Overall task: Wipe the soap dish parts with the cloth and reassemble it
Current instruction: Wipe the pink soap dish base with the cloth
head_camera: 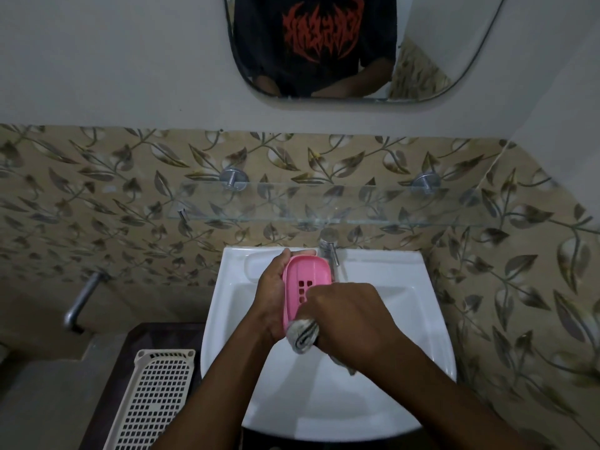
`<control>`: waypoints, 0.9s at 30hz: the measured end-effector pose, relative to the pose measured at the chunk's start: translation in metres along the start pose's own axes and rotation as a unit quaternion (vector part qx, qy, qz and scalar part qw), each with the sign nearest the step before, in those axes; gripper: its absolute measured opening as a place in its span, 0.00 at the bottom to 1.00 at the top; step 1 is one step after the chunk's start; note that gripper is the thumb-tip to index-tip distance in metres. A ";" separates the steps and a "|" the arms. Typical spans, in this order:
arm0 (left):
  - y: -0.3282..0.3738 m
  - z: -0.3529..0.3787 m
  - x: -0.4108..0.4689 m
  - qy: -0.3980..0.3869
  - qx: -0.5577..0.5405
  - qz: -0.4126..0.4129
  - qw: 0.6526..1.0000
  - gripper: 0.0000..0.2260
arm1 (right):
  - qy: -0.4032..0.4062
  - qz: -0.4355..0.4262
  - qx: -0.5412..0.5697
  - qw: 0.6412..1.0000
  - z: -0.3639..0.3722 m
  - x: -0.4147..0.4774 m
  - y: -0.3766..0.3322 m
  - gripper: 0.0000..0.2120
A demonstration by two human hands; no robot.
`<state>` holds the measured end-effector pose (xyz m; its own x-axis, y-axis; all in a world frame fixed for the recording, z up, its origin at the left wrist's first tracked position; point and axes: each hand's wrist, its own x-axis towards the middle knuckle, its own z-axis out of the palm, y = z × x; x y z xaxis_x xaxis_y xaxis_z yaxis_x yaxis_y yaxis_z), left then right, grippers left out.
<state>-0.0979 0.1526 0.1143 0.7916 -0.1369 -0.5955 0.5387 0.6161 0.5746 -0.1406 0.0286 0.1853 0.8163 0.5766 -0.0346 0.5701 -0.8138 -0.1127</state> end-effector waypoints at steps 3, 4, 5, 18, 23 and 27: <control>0.003 0.003 -0.001 0.012 0.016 0.020 1.000 0.24 | 0.015 0.039 0.009 0.999 -0.001 -0.002 0.006 0.14; 0.003 0.004 -0.002 0.016 0.019 0.029 0.999 0.24 | 0.035 0.055 0.014 0.998 0.000 -0.001 0.010 0.15; 0.003 0.005 -0.003 0.009 0.018 0.033 0.999 0.23 | 0.055 0.068 0.014 0.996 -0.001 0.001 0.011 0.16; 0.003 0.007 -0.007 0.002 0.015 0.071 0.997 0.22 | 0.077 0.072 0.068 0.992 0.003 -0.001 0.009 0.16; 0.002 0.019 -0.015 -0.004 0.010 0.074 0.997 0.21 | 0.156 0.157 0.084 0.972 0.013 0.011 -0.004 0.09; -0.001 0.013 -0.011 -0.032 -0.017 0.076 0.996 0.24 | 0.154 0.139 0.106 0.972 0.010 0.013 -0.007 0.08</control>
<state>-0.1037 0.1432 0.1279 0.8809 -0.0887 -0.4650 0.4018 0.6594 0.6354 -0.1351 0.0426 0.1753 0.9440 0.2608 0.2020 0.3178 -0.8831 -0.3452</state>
